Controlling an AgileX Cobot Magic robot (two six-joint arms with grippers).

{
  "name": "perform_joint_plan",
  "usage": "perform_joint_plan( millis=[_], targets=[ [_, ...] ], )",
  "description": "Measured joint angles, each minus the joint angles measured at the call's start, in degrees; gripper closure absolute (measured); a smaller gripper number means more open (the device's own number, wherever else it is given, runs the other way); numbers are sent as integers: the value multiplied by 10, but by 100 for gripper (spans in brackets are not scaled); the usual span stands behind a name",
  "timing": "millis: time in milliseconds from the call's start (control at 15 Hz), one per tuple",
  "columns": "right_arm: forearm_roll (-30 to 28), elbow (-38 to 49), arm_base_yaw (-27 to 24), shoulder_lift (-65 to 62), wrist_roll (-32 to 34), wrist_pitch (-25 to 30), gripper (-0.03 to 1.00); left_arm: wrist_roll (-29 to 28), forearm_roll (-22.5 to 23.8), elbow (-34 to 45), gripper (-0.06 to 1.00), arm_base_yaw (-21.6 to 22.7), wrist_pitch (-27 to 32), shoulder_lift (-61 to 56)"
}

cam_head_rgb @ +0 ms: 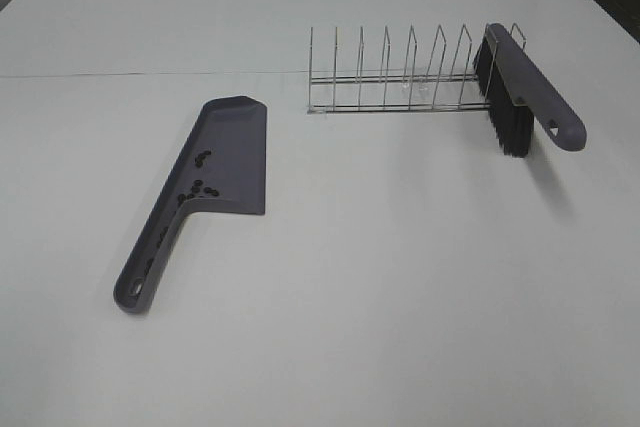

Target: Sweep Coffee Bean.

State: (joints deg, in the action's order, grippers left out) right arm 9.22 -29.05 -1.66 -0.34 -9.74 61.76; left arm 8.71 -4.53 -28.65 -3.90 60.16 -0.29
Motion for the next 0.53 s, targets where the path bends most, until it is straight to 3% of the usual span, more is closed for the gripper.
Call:
perform_joint_plan(
  millis=[533],
  targets=[
    [1, 0, 0, 0, 0, 0, 16, 1, 0, 0, 23, 0, 0, 0]
  ],
)
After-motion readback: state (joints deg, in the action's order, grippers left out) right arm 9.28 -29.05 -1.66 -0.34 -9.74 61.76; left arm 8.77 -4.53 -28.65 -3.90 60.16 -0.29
